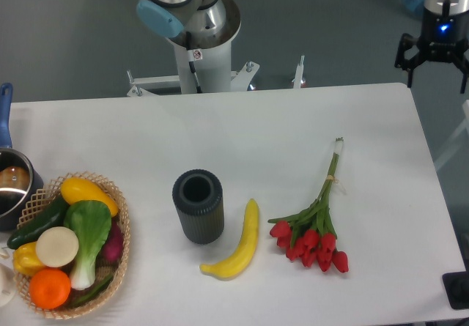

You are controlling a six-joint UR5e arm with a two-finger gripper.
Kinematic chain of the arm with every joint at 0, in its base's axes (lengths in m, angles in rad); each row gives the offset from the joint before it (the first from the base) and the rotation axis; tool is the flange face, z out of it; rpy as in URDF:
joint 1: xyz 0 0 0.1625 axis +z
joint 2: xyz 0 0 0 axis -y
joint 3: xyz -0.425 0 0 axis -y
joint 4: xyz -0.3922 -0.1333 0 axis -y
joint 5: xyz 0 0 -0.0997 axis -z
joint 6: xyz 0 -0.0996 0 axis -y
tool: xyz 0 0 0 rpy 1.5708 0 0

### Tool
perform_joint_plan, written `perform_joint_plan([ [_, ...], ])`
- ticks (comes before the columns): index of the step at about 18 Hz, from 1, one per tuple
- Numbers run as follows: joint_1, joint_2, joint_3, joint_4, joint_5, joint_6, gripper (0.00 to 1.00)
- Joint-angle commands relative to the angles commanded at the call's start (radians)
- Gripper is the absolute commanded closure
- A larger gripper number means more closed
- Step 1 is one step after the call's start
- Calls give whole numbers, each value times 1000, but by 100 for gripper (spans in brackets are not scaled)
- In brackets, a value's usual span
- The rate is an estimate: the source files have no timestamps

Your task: Pick up the flowers from the table

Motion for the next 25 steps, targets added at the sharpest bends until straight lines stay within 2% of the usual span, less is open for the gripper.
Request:
perform_joint_plan([
  [11,15,-31,-2,9,-5,6,0],
  [14,18,-46,-20,12,-58,-5,0],
  [18,-1,-64,-92,132,-95,-93,0],
  [22,-63,-118,-81,146,-97,-207,0],
  [25,-112,-170,-55,144,-109,-222,0],
])
